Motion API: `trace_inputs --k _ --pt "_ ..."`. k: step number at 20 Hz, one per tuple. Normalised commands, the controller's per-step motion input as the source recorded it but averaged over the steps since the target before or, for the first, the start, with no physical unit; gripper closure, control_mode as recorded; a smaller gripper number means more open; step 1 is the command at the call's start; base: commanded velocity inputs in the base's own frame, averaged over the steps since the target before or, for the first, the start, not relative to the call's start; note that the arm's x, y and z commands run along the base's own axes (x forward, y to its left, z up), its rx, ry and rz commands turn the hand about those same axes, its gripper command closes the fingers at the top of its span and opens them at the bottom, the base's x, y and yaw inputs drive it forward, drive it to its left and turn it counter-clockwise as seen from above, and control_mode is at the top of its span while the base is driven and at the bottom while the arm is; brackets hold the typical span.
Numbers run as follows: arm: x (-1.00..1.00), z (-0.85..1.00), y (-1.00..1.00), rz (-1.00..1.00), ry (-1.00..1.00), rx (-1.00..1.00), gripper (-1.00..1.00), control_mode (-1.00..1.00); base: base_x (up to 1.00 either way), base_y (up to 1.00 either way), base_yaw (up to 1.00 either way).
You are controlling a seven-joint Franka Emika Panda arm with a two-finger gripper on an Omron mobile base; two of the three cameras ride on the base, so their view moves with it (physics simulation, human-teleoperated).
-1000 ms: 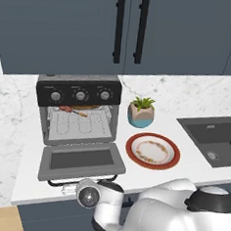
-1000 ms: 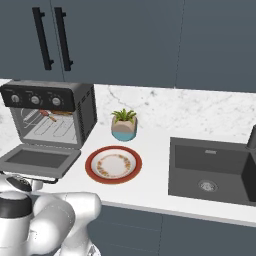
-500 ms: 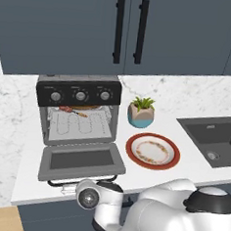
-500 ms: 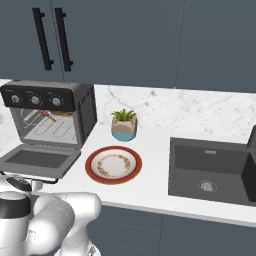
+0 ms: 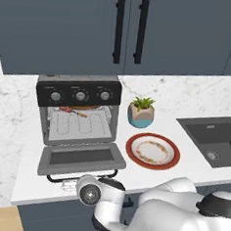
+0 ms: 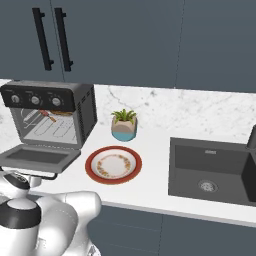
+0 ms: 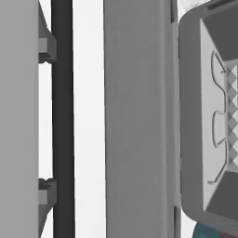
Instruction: Pick up the kebab skewer and baguette bread, and place them inside the toaster oven. Close the toaster oven door and start by setting the timer.
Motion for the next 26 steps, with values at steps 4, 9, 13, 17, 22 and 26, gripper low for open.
trace_inputs --k 4,9,13,17,22,26 --pt "0.31 0.64 -0.05 0.0 -0.01 0.04 -1.0 -1.0 0.0 0.0 0.0" --pt "0.33 0.55 -0.02 0.0 0.0 0.02 -1.0 -1.0 0.0 0.0 0.0" --pt "0.35 0.45 0.0 0.0 0.0 0.01 -1.0 -1.0 0.0 0.0 0.0" --pt "0.36 0.4 0.0 0.0 0.0 0.01 -1.0 -1.0 0.0 0.0 0.0" --pt "0.38 0.36 0.0 0.0 0.0 0.01 -1.0 -1.0 0.0 0.0 0.0" --pt "0.42 0.38 0.0 0.0 0.0 0.01 -1.0 -1.0 0.0 0.0 0.0"
